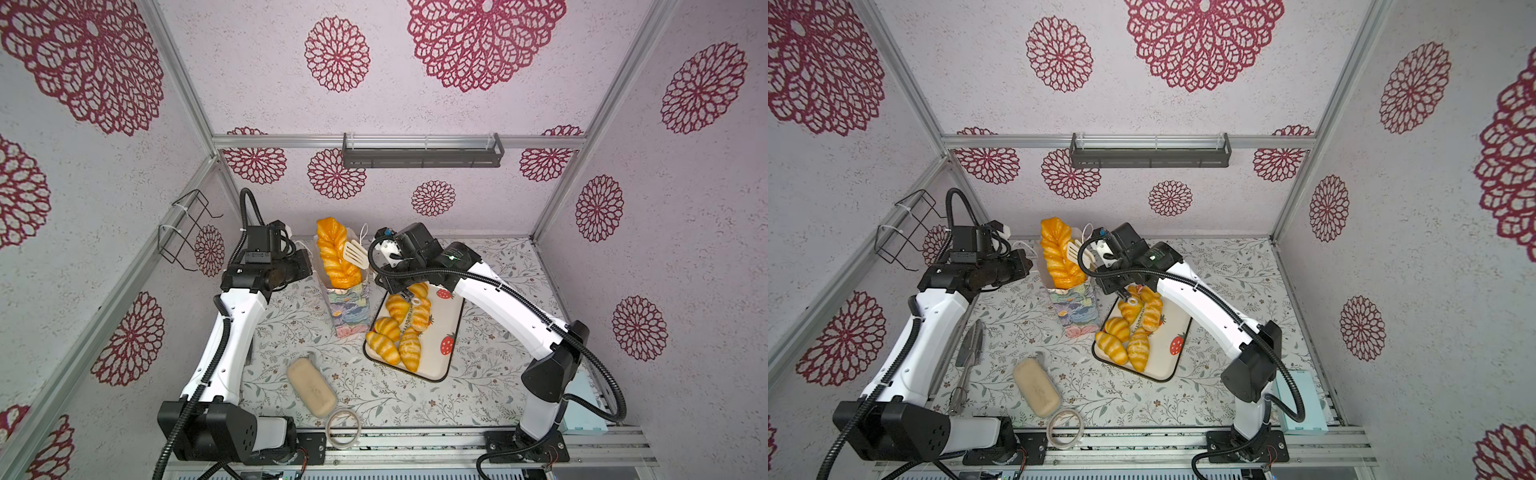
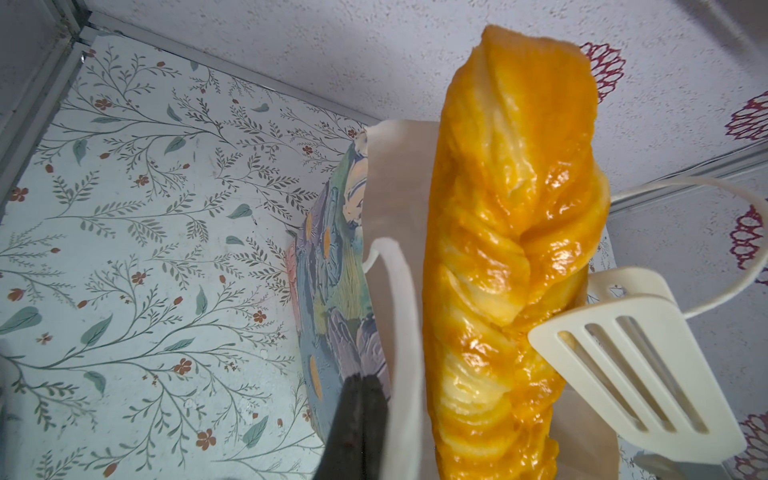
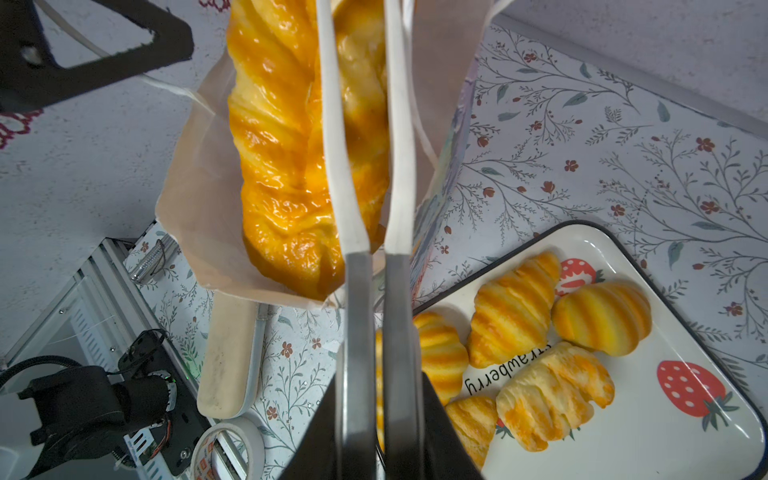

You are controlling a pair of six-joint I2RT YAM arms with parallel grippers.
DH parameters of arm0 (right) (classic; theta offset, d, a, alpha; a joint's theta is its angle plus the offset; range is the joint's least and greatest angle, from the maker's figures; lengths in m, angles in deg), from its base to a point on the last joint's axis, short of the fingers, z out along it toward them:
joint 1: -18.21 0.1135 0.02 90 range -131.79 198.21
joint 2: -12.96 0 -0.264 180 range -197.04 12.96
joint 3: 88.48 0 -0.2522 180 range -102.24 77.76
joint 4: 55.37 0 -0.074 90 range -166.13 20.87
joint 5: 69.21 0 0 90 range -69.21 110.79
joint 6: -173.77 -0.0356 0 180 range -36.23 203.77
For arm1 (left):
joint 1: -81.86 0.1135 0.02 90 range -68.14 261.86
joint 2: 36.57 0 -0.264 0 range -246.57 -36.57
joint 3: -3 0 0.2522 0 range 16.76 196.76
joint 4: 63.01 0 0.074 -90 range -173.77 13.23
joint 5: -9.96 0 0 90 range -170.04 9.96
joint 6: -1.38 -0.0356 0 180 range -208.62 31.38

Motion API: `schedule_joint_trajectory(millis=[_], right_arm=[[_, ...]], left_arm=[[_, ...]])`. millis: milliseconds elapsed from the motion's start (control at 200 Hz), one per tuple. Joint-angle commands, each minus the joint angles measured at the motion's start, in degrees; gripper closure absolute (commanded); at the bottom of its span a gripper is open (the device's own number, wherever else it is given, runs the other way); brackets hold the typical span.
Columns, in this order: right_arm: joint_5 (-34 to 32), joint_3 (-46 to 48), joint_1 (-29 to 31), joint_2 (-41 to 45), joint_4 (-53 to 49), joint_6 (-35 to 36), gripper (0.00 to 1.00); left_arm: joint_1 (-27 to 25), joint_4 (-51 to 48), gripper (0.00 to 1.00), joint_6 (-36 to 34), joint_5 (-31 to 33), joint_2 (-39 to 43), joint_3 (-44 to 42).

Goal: Place the fake bread into the paper bag
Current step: 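Lower the twisted bread into the bag opening held by the left gripper, then open the tongs to release the bread and lift them out of the bag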

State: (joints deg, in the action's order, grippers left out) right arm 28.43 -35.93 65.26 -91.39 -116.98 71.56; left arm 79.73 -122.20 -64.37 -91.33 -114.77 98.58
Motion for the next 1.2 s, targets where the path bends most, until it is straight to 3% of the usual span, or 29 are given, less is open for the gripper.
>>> schedule_joint_trajectory(millis=[0, 110, 360, 1196], right_arm=[[-0.46, -1.09, -0.11, 1.93, 2.51, -0.72, 0.69], [-0.50, -1.42, -0.11, 1.70, 2.28, -0.77, 0.61], [-1.14, -2.70, -0.12, 2.06, 1.58, -0.69, 0.52], [-8.36, -1.89, -0.42, 12.40, 1.18, -2.94, 0.52]], left_arm=[[-0.47, 0.86, 1.00, 0.19, 0.55, 0.01, 1.15], [-0.50, 0.95, 1.00, 0.27, 0.52, -0.07, 1.31], [-0.68, 1.07, 1.00, 0.45, 0.44, -0.29, 1.33], [-1.33, 4.40, 1.00, -0.85, -2.29, 1.81, -1.26]])
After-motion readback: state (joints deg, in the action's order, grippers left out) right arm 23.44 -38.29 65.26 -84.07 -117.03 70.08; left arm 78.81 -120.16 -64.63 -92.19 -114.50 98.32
